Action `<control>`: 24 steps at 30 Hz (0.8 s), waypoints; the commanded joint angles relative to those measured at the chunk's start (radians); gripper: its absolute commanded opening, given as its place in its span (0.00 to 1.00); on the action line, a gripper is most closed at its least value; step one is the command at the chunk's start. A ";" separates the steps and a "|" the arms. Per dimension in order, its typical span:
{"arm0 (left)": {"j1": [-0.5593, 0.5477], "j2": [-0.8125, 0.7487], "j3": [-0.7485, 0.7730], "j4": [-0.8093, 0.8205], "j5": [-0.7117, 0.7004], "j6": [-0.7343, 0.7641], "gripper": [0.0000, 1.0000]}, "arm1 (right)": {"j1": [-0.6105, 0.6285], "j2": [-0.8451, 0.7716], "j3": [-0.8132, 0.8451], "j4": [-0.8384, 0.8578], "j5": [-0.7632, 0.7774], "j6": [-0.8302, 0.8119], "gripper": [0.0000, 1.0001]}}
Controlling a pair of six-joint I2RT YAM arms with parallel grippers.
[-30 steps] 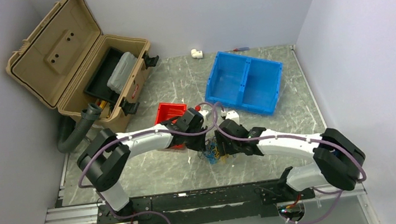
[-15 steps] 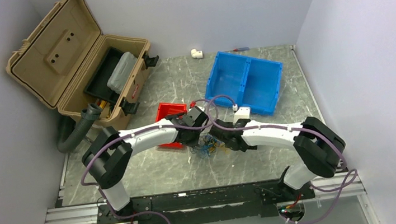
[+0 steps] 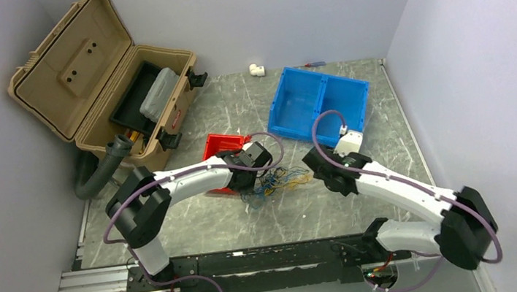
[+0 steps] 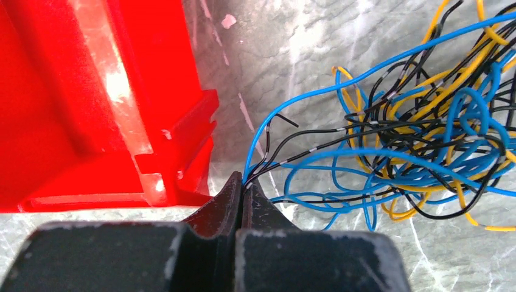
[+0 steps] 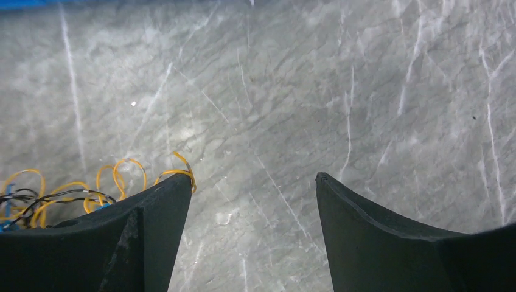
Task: Untangle the cables
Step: Untie the cable.
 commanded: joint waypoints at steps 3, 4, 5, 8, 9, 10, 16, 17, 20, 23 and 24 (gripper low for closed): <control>0.000 -0.111 -0.068 0.149 0.209 0.094 0.00 | -0.035 -0.232 -0.049 0.170 -0.131 -0.279 0.77; 0.000 -0.126 -0.082 0.193 0.266 0.099 0.00 | -0.035 -0.276 -0.074 0.245 -0.221 -0.353 0.78; 0.000 -0.135 -0.094 0.225 0.303 0.100 0.00 | -0.035 -0.313 -0.099 0.310 -0.302 -0.407 0.79; 0.009 -0.139 -0.120 0.310 0.439 0.092 0.00 | -0.035 -0.408 -0.159 0.455 -0.528 -0.481 0.80; 0.015 -0.131 -0.127 0.340 0.486 0.088 0.00 | -0.034 -0.419 -0.176 0.476 -0.581 -0.501 0.80; 0.019 -0.122 -0.133 0.364 0.524 0.081 0.00 | -0.033 -0.420 -0.189 0.514 -0.628 -0.514 0.80; 0.022 -0.064 -0.128 0.422 0.597 0.055 0.00 | 0.048 -0.217 -0.140 0.462 -0.567 -0.536 0.80; 0.022 -0.058 -0.125 0.420 0.596 0.054 0.00 | 0.071 -0.181 -0.123 0.452 -0.537 -0.533 0.80; 0.023 -0.048 -0.112 0.404 0.580 0.061 0.00 | 0.104 -0.116 -0.110 0.470 -0.523 -0.538 0.79; 0.022 -0.046 -0.104 0.388 0.560 0.066 0.00 | 0.126 -0.077 -0.111 0.495 -0.518 -0.544 0.78; 0.022 -0.048 -0.105 0.387 0.554 0.067 0.00 | 0.130 -0.061 -0.113 0.505 -0.524 -0.548 0.78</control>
